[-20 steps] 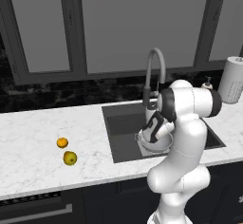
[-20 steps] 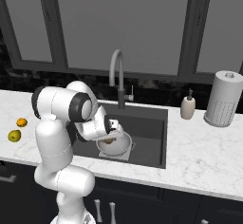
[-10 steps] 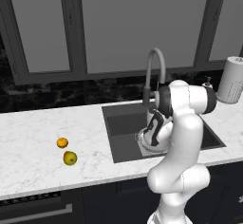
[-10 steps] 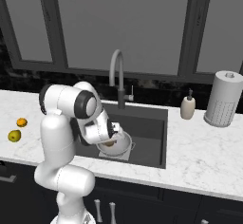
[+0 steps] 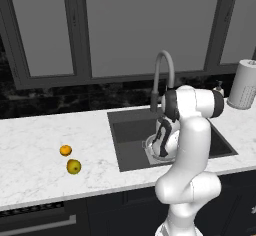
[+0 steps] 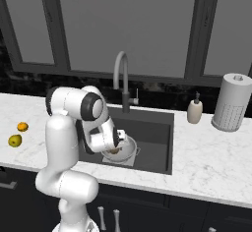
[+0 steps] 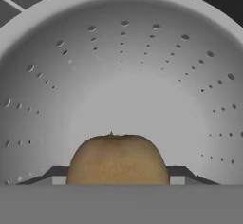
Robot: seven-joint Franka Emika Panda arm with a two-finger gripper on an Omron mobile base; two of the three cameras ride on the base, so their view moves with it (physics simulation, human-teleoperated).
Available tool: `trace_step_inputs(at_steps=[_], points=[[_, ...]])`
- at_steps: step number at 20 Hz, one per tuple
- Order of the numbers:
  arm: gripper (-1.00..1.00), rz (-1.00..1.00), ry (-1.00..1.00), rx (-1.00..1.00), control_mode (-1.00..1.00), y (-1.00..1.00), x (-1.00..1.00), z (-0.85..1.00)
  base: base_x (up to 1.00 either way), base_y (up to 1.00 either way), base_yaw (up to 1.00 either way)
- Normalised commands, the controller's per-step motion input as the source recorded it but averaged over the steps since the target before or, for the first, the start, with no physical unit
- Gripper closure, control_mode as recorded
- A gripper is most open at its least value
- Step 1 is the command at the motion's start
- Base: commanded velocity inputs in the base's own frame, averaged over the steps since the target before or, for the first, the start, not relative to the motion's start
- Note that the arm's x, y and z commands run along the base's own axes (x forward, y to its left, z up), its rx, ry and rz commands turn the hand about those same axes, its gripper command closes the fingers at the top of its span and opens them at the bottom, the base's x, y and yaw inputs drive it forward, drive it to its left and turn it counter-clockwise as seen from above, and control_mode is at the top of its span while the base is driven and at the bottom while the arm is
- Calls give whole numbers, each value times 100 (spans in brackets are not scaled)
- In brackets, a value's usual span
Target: Put the colander in the sink, put the kiwi, pear, tangerine in the colander, and turn on the sink faucet and pour water over the colander.
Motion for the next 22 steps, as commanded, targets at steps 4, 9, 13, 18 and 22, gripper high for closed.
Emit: trace_step_inputs(at_steps=[4, 9, 13, 18, 22], points=[[-100, 3, 0, 0, -100, -7, 1, 0, 0, 0, 0], [-100, 2, 0, 0, -100, -5, 0, 5, 0, 0, 0], [-100, 1, 0, 1, -100, 2, -1, 34, 0, 0, 0], [-100, 0, -7, 1, -100, 13, -13, 62, 0, 0, 0], [-100, 0, 0, 0, -100, 26, -15, 71, 0, 0, 0]])
